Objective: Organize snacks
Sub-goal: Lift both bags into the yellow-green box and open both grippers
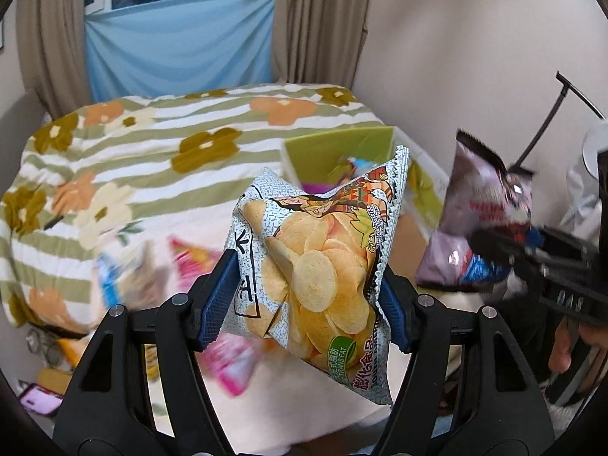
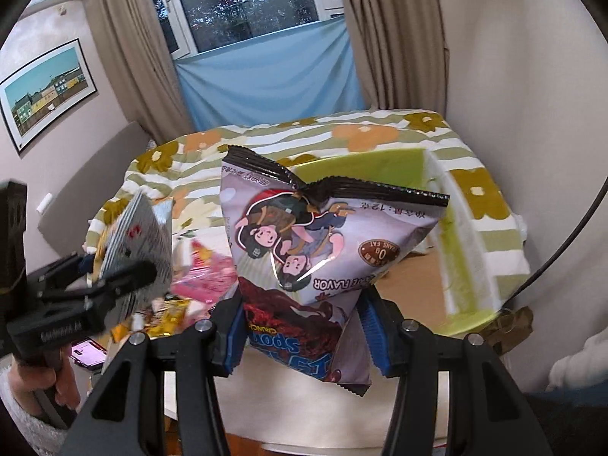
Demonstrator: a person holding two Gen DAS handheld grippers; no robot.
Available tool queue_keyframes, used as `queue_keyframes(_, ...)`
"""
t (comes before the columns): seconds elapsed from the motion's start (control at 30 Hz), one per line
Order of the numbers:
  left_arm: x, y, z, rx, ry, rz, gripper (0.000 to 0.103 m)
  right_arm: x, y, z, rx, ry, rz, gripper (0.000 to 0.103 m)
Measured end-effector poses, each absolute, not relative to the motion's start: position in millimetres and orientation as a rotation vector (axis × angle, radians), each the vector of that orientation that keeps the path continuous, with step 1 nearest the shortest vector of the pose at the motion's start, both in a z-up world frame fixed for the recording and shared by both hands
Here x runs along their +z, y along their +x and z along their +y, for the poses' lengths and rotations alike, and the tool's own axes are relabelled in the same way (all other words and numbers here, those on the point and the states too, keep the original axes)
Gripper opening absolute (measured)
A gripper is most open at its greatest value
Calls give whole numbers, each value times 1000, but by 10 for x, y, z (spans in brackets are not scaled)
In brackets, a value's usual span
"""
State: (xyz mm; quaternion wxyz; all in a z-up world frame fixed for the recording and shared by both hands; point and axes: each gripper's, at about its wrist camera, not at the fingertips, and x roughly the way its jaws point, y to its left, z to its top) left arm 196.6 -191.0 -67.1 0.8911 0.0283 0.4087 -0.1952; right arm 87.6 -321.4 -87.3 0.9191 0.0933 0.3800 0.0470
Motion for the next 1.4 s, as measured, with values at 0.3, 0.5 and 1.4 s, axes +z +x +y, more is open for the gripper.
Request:
queue_keyframes(0.3, -1120, 2429, -2960, -380, 50, 934, 65, -1009, 1119, -4077, 102, 210, 833, 49)
queue_keyframes(0.5, -1449, 2524, -3221, -352, 31, 990, 73, -1069, 1234, -4341, 136, 204, 862, 49)
queue_keyframes(1.4, -1462, 2214, -2745, -169, -13, 1021, 102, -1448, 1874, -4110, 346, 149, 986, 60)
